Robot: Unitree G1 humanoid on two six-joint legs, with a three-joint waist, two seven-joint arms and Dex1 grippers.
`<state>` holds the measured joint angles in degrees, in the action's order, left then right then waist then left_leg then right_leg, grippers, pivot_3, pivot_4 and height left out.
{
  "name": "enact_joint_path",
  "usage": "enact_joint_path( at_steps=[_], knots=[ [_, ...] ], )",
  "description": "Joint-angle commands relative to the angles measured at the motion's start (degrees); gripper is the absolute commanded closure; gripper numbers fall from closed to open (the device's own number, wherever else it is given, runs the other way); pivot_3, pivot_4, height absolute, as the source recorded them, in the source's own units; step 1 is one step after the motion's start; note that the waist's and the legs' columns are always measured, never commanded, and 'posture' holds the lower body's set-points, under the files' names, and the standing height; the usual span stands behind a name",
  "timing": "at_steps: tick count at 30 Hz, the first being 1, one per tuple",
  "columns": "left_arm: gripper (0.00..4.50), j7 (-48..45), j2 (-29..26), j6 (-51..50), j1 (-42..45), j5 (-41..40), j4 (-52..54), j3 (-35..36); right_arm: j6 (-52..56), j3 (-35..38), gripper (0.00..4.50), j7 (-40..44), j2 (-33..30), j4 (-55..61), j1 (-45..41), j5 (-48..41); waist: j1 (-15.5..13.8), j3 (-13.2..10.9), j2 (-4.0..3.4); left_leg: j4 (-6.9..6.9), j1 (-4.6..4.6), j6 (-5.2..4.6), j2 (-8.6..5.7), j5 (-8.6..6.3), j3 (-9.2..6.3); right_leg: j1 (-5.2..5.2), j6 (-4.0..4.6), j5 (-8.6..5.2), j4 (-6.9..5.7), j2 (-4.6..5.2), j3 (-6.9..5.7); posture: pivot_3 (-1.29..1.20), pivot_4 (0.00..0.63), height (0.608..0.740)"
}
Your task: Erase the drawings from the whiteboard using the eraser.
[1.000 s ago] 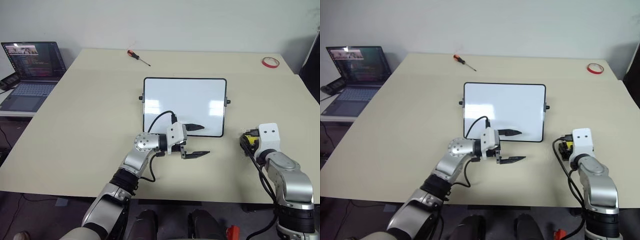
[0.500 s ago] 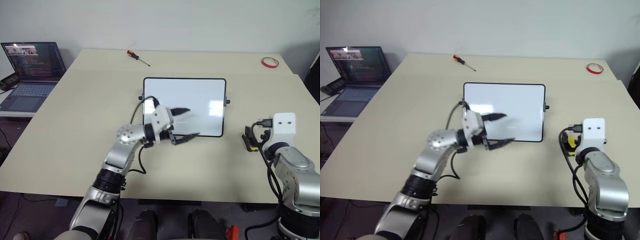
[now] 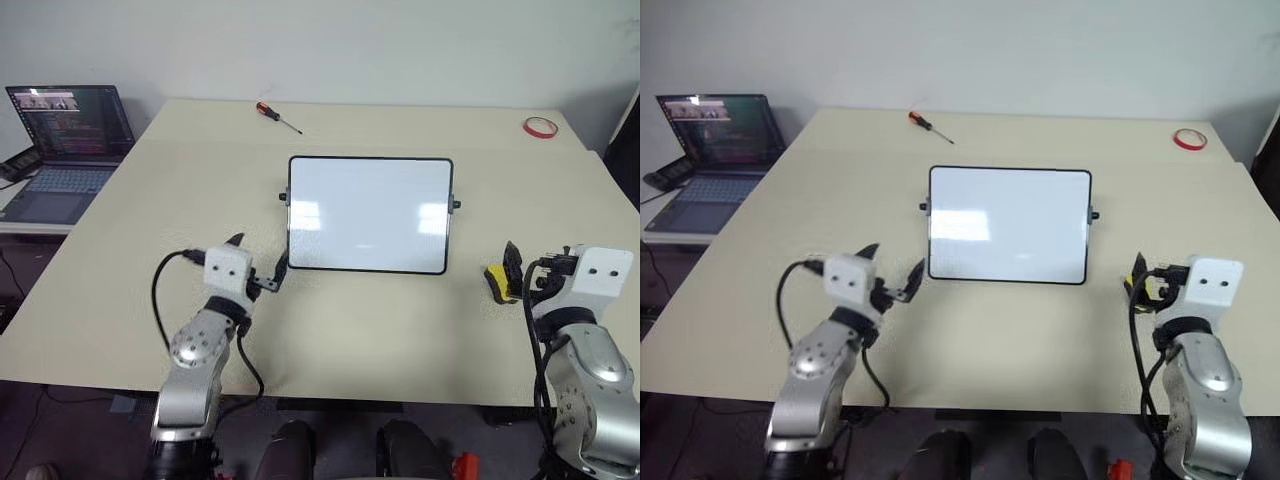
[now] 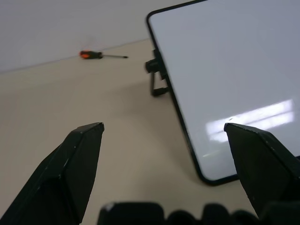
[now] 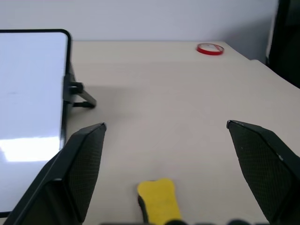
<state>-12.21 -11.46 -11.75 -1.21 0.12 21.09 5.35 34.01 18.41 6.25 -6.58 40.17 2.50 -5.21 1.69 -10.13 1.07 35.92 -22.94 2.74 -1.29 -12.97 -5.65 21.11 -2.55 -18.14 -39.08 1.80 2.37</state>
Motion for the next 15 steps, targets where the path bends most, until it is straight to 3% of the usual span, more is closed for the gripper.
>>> enact_joint_path(
  at_steps=[1, 9, 15],
  knots=[
    [0.00, 4.21, 1.12, 2.61, -4.65, 2.17, 6.14, 1.87, -7.62, -2.84, 0.02, 0.39, -0.25, -1.34, 4.09, 1.85, 0.00, 0.00, 0.01, -0.01, 0.00, 0.00, 0.00, 0.00, 0.00, -0.01, 0.00, 0.00, 0.01, 0.07, 0.02, 0.00, 0.150, 0.740],
    [0.00, 7.15, 2.11, 4.20, -7.36, 4.52, 6.94, 0.41, -17.47, -4.45, 0.02, 1.53, -2.47, -4.52, 11.87, 3.76, -0.17, 0.01, 0.02, 0.00, 0.05, 0.00, -0.02, 0.00, -0.01, -0.07, -0.01, 0.00, 0.01, 0.20, -0.05, 0.00, 0.150, 0.740],
    [0.00, 5.97, 1.20, 6.44, -4.47, 4.40, 2.96, -0.86, -16.48, -4.33, 0.02, -0.68, -1.71, -3.24, 11.77, 3.79, -0.14, 0.02, 0.02, 0.00, 0.06, 0.00, 0.00, 0.00, 0.04, -0.05, -0.01, 0.00, 0.00, 0.17, -0.06, 0.00, 0.150, 0.740]
  ],
)
